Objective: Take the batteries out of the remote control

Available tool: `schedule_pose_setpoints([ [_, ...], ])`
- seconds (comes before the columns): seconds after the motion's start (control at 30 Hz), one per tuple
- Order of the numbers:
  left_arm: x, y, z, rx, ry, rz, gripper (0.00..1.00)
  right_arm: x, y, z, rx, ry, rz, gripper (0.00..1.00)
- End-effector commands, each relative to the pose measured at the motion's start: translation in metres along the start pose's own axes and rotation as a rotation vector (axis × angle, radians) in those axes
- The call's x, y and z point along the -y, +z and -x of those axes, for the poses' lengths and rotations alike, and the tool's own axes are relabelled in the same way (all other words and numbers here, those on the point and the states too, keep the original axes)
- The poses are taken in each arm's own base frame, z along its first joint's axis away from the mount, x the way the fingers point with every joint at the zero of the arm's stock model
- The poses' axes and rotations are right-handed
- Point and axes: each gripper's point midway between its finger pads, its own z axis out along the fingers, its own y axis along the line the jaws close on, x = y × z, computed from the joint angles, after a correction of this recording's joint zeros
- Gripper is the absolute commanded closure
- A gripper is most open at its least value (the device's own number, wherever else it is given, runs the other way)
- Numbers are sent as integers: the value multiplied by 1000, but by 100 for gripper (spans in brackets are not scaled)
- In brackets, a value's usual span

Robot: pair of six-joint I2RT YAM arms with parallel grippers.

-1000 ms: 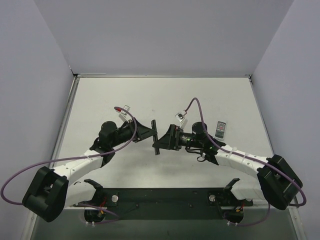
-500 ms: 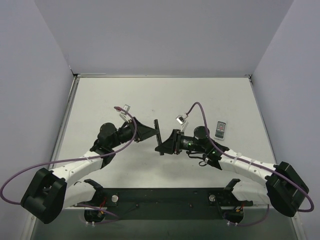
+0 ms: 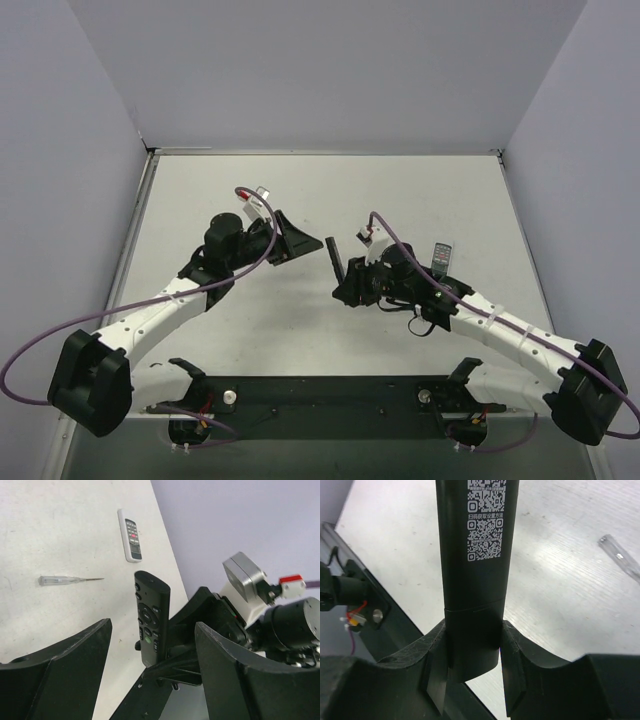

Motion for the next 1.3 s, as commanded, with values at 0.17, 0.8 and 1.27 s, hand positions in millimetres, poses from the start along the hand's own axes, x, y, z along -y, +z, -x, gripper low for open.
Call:
schedule_pose_setpoints([
  [0.17,-17,18,5,-42,-3,110,23,19,-13,8,-26,-196,-211,100],
  [0.8,-29,2,23,85,-14,193,25,27,-1,12,-60,-225,-419,100],
  [1.27,-30,22,2,1,-90,153,26,-2,10,11,-81,-234,-332,100],
])
